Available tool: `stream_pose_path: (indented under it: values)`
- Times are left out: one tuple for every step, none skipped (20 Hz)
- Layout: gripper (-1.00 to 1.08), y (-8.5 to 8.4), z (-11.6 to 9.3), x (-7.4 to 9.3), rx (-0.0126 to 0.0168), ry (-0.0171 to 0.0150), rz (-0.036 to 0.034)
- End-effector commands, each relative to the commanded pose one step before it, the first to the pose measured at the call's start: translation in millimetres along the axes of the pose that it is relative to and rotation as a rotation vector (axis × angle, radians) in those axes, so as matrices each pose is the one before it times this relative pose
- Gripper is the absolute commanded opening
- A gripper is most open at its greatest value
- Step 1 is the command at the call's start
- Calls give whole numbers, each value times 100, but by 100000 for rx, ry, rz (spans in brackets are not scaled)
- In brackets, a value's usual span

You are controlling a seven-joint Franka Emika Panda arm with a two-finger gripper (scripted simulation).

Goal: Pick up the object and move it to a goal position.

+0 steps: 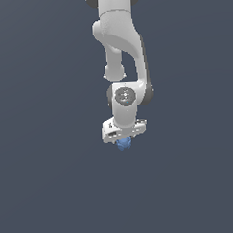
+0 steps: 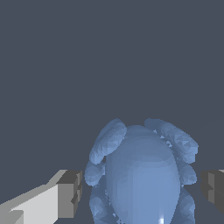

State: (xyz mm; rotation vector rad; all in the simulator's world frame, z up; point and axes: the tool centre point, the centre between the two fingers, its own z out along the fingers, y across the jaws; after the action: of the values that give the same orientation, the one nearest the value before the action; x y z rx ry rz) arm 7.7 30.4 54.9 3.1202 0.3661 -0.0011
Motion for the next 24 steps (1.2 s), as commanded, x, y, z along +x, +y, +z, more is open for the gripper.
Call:
stream_pose_path:
  values:
    - [100,9,984,-1,-12,39,-72]
    - [100,13,219,27,0,0,0]
    - [100,11,139,34,0,0,0]
    - [100,9,69,33,0,0,0]
    - [100,3,18,15,0,0,0]
    - [-100,0,0,0,0,0,0]
    - [-100,0,0,0,0,0,0]
    - [-100,0,0,0,0,0,0]
    - [-100,0,0,0,0,0,0]
    - [-100,0,0,0,0,0,0]
    - [-100,0,0,0,0,0,0]
    - [-100,0,0,0,0,0,0]
    - [-100,0,0,0,0,0,0]
    - [-100,0,0,0,0,0,0]
    - [-100,0,0,0,0,0,0]
    - [-100,556,-1183,570,-671,1939,523]
    - [-100,-5,-24,-7,0,0,0]
    - [-100,-16,-72,-21,0,0,0]
    - [-100,-27,-121,-35,0,0,0]
    - [-100,-37,-169,-49,0,0,0]
    - [-100,-48,-218,-62,0,0,0]
    - [-100,-72,-225,-71,13,-64,-22]
    - [-100,-70,-316,-90,0,0,0]
    - [-100,-94,-325,-99,13,-64,-22]
